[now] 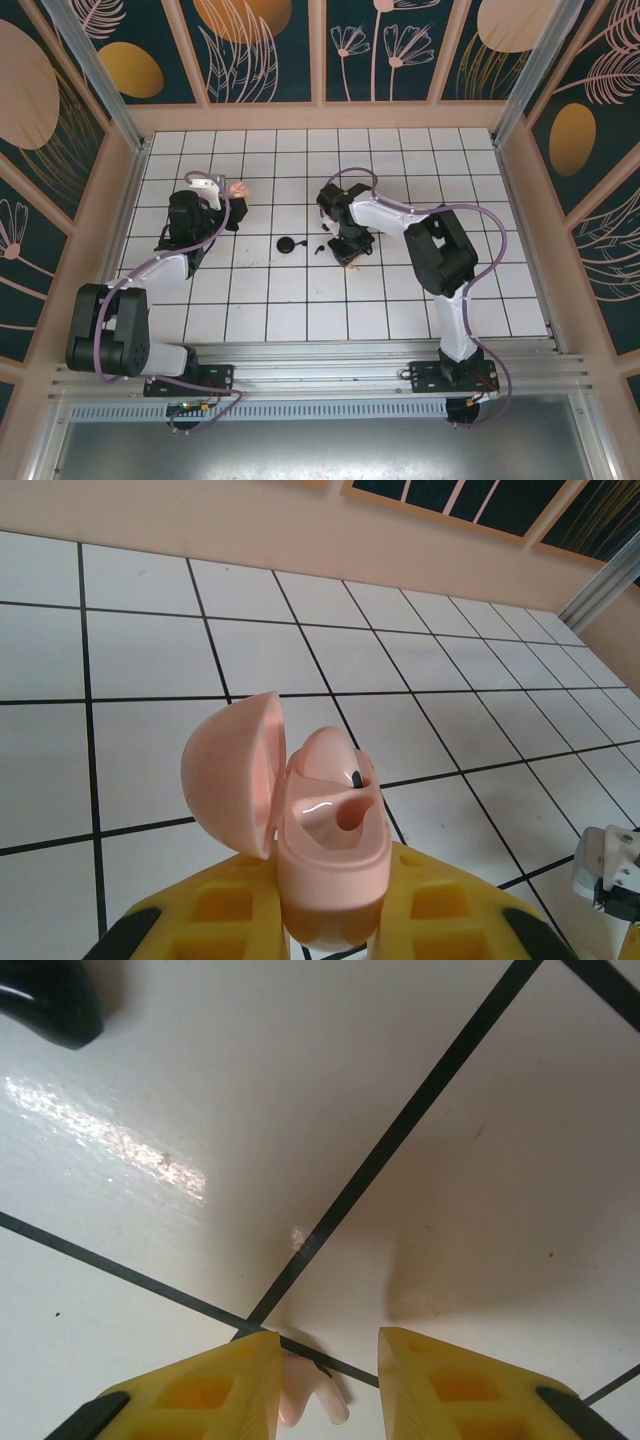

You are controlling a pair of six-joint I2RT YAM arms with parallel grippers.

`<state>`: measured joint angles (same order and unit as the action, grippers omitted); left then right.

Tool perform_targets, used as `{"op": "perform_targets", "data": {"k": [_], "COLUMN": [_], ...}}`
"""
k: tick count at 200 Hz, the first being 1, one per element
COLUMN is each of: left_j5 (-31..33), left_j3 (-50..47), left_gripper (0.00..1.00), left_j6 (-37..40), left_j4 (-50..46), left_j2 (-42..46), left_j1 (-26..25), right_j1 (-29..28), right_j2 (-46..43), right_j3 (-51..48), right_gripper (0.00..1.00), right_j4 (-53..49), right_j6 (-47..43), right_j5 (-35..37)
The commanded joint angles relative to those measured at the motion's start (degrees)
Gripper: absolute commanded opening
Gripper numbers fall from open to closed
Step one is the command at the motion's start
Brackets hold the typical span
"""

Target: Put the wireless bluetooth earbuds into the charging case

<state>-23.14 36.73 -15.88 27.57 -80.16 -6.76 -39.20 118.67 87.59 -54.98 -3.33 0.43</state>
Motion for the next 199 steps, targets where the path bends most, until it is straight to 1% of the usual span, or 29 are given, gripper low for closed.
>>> {"op": "perform_targets", "data": {"k": [1,19,42,48,71,128,199], "left_j5": [0.12,0.16,0.20,0.27,0.46,0.02,0.28], "left_j3": [0.62,0.69,0.62,0.62,0.62,0.98,0.97], "left_gripper": [0.05,0.05,0.05,0.05,0.05,0.05,0.05], "left_j6": [1.16,1.20,1.37,1.45,1.64,1.51,1.67], "left_j4": [-0.30,-0.37,-0.67,-0.72,-0.86,-0.76,-1.03], "left_j2": [0.53,0.57,0.86,0.95,1.10,0.53,0.77], "left_j1": [-0.24,-0.27,-0.27,-0.27,-0.26,-0.28,-0.27], "right_j1": [-0.61,-0.70,-1.05,-1.05,-1.31,-1.36,-1.41], "right_j2": [-2.53,-4.77,-8.40,-9.10,-10.46,-7.21,-3.15], "right_j3": [0.37,-0.25,-3.11,-3.74,-5.54,-5.48,-3.85], "right_gripper": [0.33,0.33,0.34,0.34,0.34,0.34,0.34], "right_j4": [-2.37,-1.79,0.06,0.49,1.54,0.66,-0.13], "right_j6": [-2.28,-4.92,-10.69,-11.77,-14.52,-14.34,-13.81], "right_j5": [0.70,0.72,0.71,-0.96,-1.27,-0.16,-2.09]}}
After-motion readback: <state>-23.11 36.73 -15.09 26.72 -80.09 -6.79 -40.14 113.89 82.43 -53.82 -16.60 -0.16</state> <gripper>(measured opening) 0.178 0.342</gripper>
